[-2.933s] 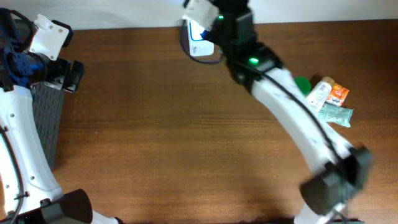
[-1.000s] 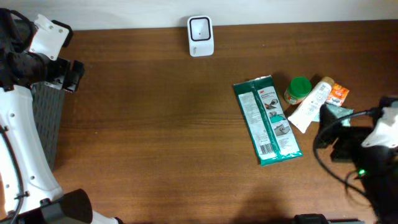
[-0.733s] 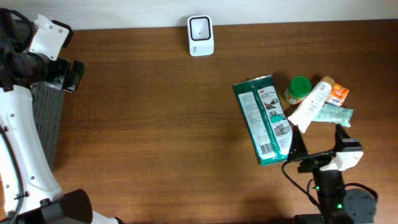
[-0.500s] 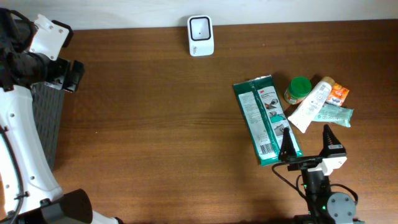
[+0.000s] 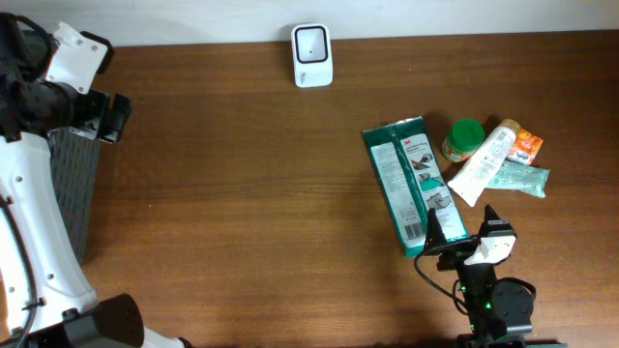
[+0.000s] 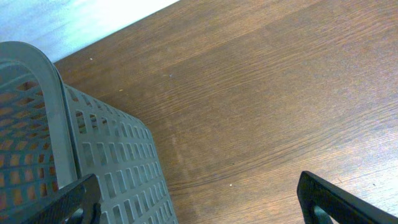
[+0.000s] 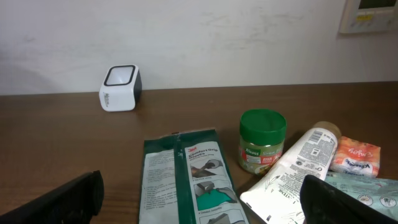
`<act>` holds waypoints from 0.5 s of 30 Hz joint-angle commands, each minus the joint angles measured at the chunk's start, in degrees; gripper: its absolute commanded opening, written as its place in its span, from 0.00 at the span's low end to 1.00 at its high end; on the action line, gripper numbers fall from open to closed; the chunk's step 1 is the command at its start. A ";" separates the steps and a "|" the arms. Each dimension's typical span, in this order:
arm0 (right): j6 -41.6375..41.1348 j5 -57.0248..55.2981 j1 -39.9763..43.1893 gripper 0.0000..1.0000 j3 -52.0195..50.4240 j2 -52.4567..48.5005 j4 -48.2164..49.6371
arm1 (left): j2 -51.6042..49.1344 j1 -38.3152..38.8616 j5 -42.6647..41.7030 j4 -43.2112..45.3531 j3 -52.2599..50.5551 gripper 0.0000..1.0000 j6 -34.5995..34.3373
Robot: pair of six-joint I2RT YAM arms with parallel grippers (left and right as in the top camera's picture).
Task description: Scan the item barcode
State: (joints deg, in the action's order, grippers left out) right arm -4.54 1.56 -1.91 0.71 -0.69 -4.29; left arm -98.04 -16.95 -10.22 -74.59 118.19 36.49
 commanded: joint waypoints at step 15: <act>-0.24 -0.26 -0.33 0.98 -0.39 0.50 -0.13 | 4.50 -0.04 0.02 -0.11 0.42 0.99 1.09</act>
State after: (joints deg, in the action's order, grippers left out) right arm -4.56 1.56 -1.91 0.71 -0.69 -4.29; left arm -97.91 -16.95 -10.20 -74.59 118.19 36.49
